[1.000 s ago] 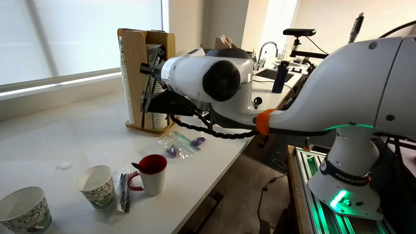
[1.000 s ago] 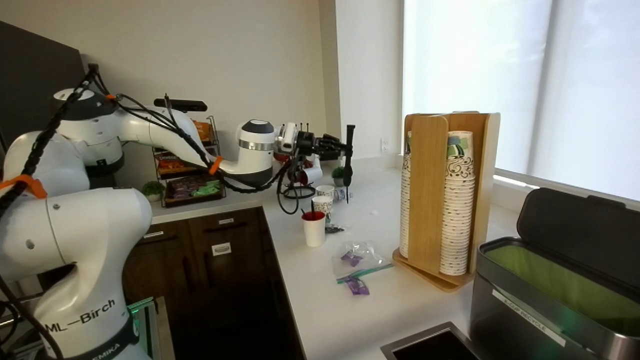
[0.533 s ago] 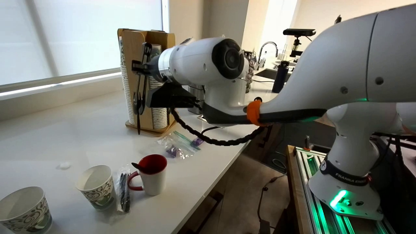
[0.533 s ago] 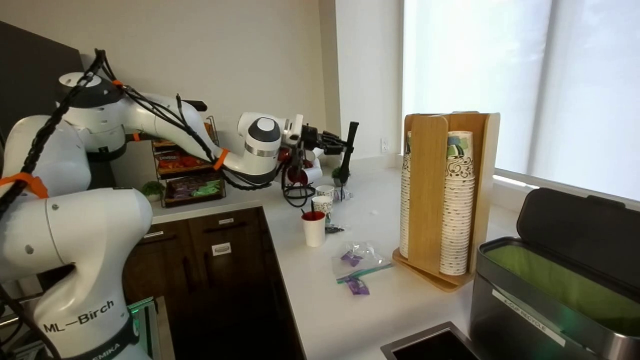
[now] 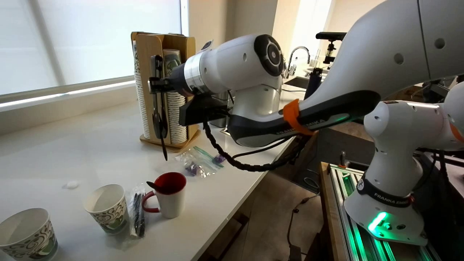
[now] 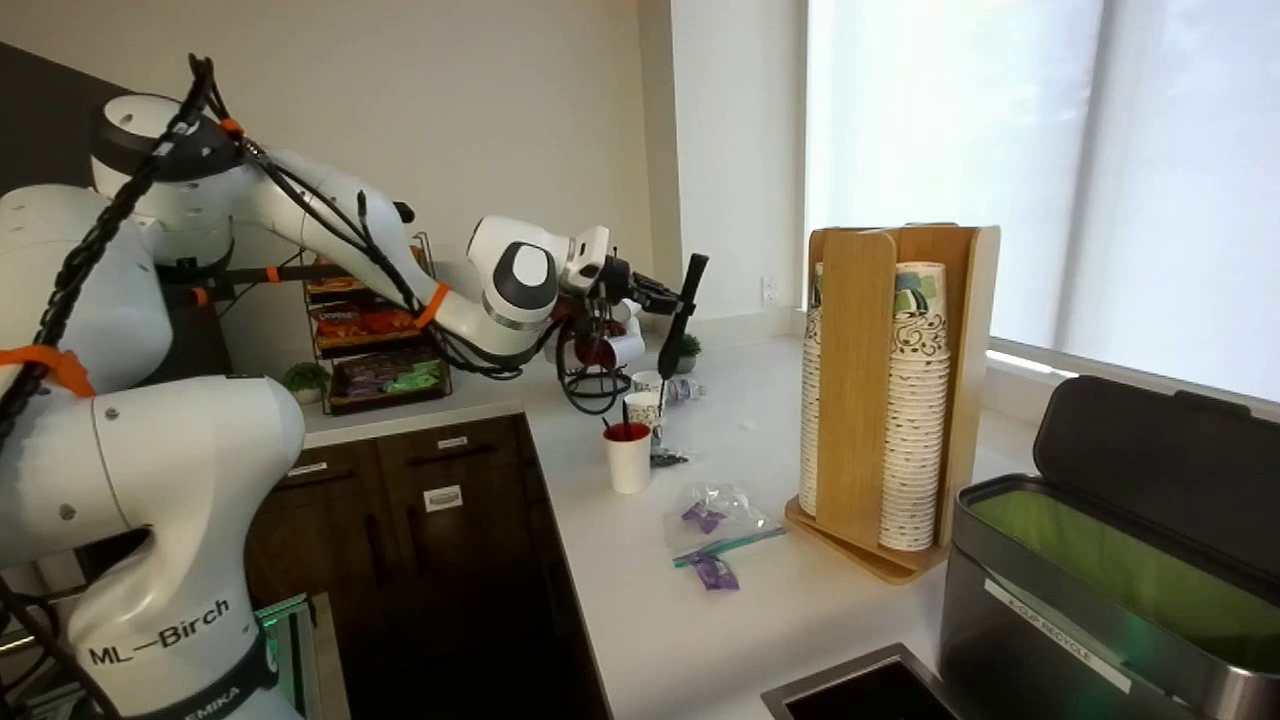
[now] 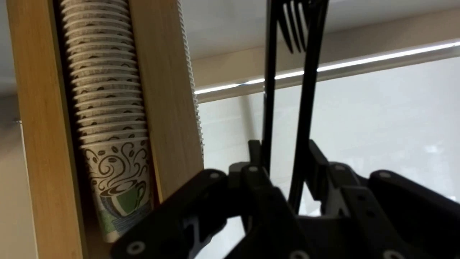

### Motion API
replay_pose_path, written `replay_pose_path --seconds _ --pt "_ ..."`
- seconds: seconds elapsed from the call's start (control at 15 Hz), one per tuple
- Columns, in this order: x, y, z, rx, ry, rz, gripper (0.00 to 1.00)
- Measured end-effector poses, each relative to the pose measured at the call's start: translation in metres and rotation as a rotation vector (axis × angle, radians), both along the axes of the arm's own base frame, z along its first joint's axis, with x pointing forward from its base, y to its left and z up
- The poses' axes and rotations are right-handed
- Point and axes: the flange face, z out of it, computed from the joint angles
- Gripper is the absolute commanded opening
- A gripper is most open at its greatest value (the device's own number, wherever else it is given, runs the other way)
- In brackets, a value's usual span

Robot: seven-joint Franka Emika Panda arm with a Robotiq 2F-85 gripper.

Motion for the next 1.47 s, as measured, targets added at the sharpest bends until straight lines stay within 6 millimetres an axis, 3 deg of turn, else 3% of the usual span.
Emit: replay_pose_path --seconds 0.73,1.47 --pt "-0.011 0.024 -0.015 -0.021 0.095 0.202 0.08" --pt "0.027 0.042 -0.043 -0.015 0.170 0.331 0.08"
